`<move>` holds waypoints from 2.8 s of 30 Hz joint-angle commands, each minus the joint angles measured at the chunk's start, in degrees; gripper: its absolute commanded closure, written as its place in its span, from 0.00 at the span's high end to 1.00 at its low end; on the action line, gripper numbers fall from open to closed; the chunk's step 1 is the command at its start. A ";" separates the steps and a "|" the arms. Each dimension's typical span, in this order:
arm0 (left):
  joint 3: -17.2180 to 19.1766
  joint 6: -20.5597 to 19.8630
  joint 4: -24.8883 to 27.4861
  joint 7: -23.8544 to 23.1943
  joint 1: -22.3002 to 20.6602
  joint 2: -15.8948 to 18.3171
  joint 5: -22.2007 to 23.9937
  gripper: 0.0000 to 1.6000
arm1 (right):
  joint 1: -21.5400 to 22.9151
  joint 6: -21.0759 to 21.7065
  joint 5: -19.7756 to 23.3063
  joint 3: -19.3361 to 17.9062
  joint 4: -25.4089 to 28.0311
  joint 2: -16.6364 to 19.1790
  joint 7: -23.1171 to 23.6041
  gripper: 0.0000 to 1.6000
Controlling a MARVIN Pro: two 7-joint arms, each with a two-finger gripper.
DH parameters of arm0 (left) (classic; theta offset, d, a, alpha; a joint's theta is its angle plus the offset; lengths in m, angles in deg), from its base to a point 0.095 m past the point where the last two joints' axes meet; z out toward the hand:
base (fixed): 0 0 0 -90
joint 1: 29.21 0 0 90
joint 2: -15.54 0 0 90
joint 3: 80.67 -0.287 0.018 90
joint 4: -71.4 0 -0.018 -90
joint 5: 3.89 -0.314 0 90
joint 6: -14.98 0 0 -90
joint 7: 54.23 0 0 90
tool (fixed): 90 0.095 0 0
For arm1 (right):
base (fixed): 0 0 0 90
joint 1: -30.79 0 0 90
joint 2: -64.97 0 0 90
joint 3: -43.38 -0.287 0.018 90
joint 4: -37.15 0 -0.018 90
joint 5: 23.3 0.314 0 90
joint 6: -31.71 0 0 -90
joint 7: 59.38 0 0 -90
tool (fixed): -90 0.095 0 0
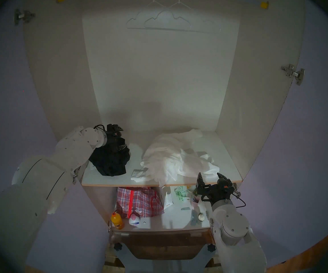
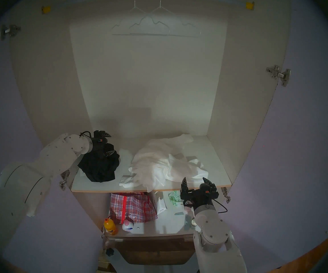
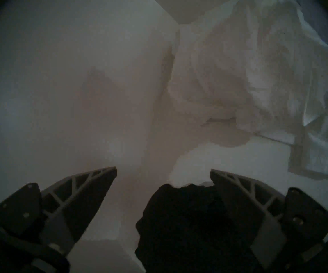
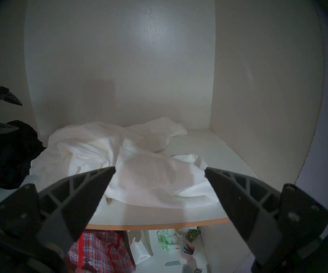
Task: Sort tops into two piles: light colors and dark colors
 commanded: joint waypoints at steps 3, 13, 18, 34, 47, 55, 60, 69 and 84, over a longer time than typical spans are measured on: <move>2.06 -1.05 1.36 2.53 -1.24 0.24 1.02 1.00 | 3.30 4.01 3.80 -0.15 1.55 1.47 4.64 1.00; 2.28 -1.38 1.83 3.01 -0.92 0.27 0.78 1.00 | 14.16 15.09 9.88 1.03 -2.46 -0.58 8.26 1.00; 2.35 -1.52 2.06 3.13 -0.77 0.30 0.70 1.00 | 21.75 21.95 13.01 2.22 -8.84 -1.88 6.96 1.00; 2.31 -1.52 1.99 3.42 -0.74 0.26 0.60 1.00 | 37.64 18.00 10.20 6.20 -30.38 -5.64 4.86 1.00; 2.27 -1.49 1.88 3.59 -0.72 0.23 0.53 1.00 | 48.75 10.43 8.55 7.05 -47.46 -8.07 3.79 0.41; 2.29 -1.51 1.98 3.57 -0.72 0.26 0.56 1.00 | 47.78 2.46 6.42 9.64 -41.85 -8.56 2.31 0.00; 2.29 -1.51 2.00 3.57 -0.71 0.26 0.56 1.00 | 46.25 -1.44 5.98 10.81 -37.03 -8.32 2.68 0.00; 2.31 -1.54 2.12 3.53 -0.67 0.29 0.59 1.00 | 39.15 -3.51 1.20 13.46 -18.76 -7.50 -1.47 0.00; 2.56 -2.05 3.25 3.21 -0.14 0.54 0.72 1.00 | 39.43 5.85 -1.90 6.13 -15.11 -6.55 -15.49 0.00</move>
